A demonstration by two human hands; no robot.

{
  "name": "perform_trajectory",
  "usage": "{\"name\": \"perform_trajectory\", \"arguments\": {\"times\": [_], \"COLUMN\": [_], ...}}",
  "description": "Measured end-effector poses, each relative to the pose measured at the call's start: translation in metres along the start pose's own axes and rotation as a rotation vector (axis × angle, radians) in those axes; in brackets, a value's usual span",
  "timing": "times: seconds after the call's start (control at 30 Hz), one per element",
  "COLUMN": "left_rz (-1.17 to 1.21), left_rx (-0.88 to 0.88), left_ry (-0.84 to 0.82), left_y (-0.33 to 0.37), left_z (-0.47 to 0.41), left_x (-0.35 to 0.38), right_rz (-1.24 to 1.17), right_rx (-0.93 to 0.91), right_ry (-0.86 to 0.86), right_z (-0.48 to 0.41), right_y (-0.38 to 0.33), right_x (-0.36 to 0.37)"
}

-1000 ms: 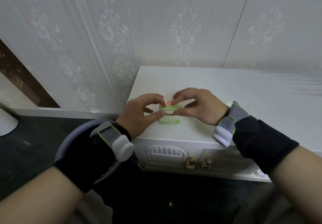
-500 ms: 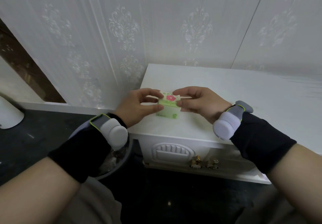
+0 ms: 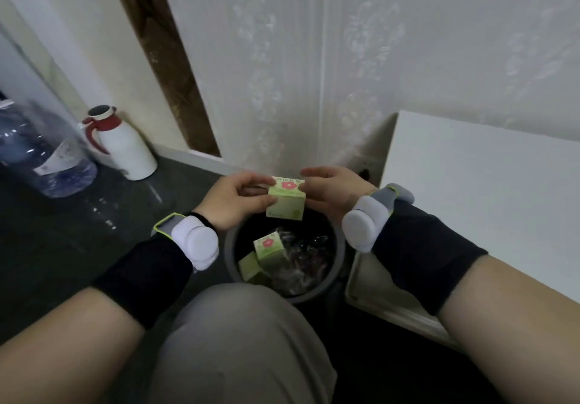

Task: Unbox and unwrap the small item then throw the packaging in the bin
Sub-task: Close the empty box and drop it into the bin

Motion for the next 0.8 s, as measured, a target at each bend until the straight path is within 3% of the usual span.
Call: {"name": "perform_trajectory", "arguments": {"times": [0.2,0.33,0.4,0.57,0.8], "left_rz": [0.051,-0.105,-0.133,-0.097,-0.081], "left_rx": [-0.217,-0.252,-0.207,-0.027,0.179], "left_ry": [-0.02,-0.036,0.006,0.039,0.053], "left_y": [-0.089,-0.106,-0.095,-0.031,0.073], "left_z": [0.001,0.002,-0.001,-0.012,-0.022], "left_x": [-0.002,-0.008,-0.014,-0.005,0.086], "right_rz": [0.062,0.146,0.126,-0.201,-0.338], "right_rx": [0.239,0.258,0.227,0.118,-0.106], "right_ry": [-0.012,0.022,0.039,0.036,0.223], "right_z": [-0.054,-0.071,-0.063,-0.021,0.08], "right_y": [0.061,0.086,0.076,0.023,-0.028], "right_x": [0.034,0.035,0.034,0.016,-0.091]}}
Point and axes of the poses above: each hand's wrist, its own z-axis away from the middle knuckle, its own x-axis out of the palm, y = z × x, the point moved 2 cm from there along -z, towards the middle knuckle, and after that the axes turned 3 degrees about x, right-handed, at the moved point
